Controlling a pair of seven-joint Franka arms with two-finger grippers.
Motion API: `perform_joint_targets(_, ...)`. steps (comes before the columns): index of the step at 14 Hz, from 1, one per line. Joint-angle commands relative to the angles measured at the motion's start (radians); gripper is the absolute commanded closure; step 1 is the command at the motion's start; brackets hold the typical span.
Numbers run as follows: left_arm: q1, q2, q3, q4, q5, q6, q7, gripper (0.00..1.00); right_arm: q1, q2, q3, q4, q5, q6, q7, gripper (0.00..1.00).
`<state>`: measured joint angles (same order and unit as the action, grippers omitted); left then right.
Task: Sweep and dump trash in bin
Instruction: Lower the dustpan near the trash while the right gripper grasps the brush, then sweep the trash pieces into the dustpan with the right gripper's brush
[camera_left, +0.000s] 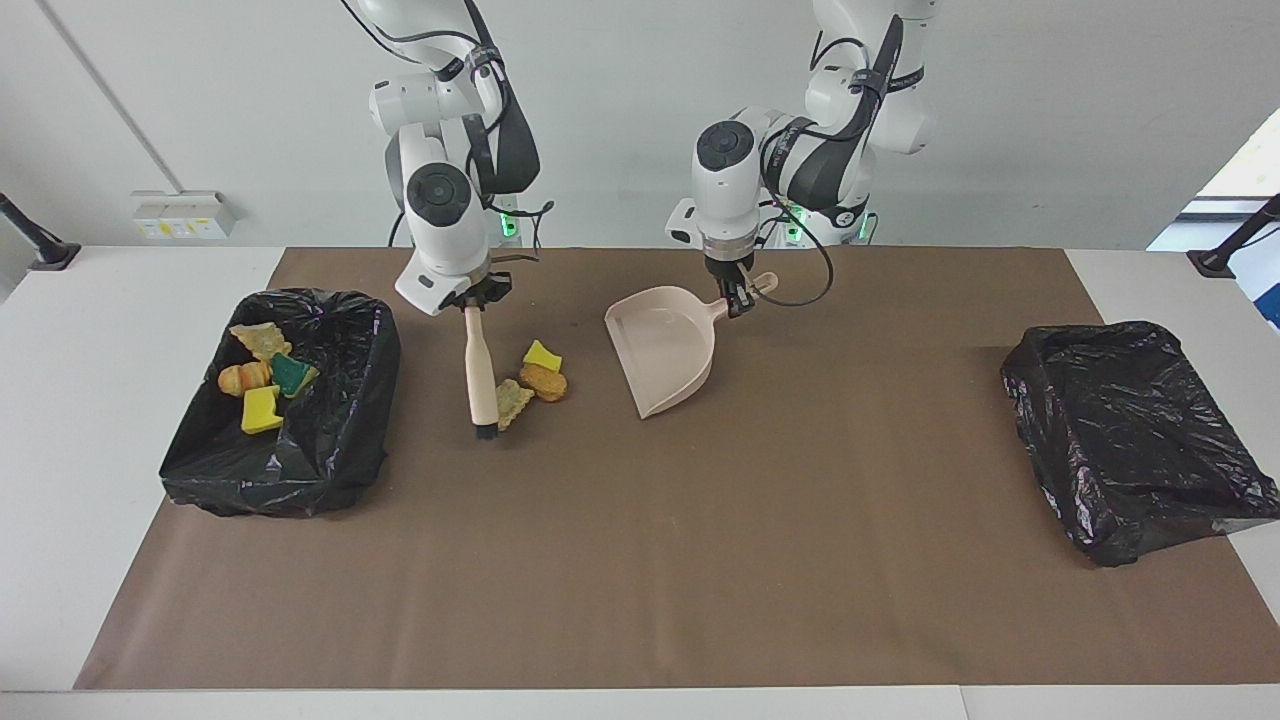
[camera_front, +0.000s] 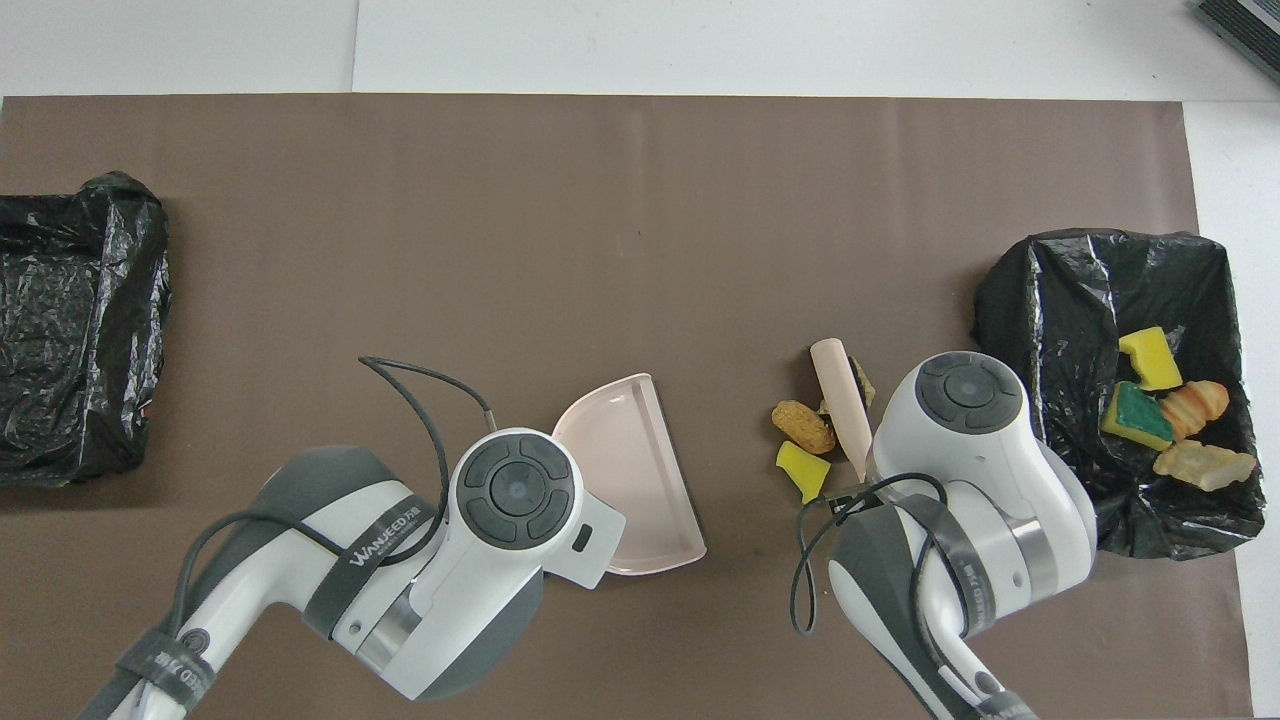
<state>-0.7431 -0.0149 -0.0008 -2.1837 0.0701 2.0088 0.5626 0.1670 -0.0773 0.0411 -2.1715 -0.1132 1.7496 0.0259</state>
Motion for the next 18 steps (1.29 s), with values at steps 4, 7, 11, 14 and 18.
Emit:
perform_joint_targets(4, -0.033, -0.037, 0.013, -0.048, 0.053, 0.050, -0.023, 1.00, -0.012, -0.013, 0.011, -0.116, -0.157, 0.105, -0.034, 1.00)
perform_joint_targets(7, -0.036, -0.019, 0.012, -0.050, 0.108, 0.073, -0.024, 1.00, 0.060, -0.006, 0.014, -0.168, -0.140, 0.123, -0.015, 1.00)
perform_joint_targets(11, -0.033, -0.017, 0.012, -0.053, 0.108, 0.074, -0.026, 1.00, 0.080, -0.022, 0.016, -0.223, 0.030, 0.137, -0.004, 1.00)
perform_joint_targets(14, -0.032, -0.023, 0.012, -0.070, 0.108, 0.076, -0.030, 1.00, 0.137, -0.032, 0.014, -0.225, 0.153, 0.126, 0.002, 1.00)
perform_joint_targets(18, -0.030, -0.031, 0.012, -0.087, 0.108, 0.079, -0.032, 1.00, 0.225, -0.036, 0.016, -0.225, 0.400, 0.137, 0.031, 1.00)
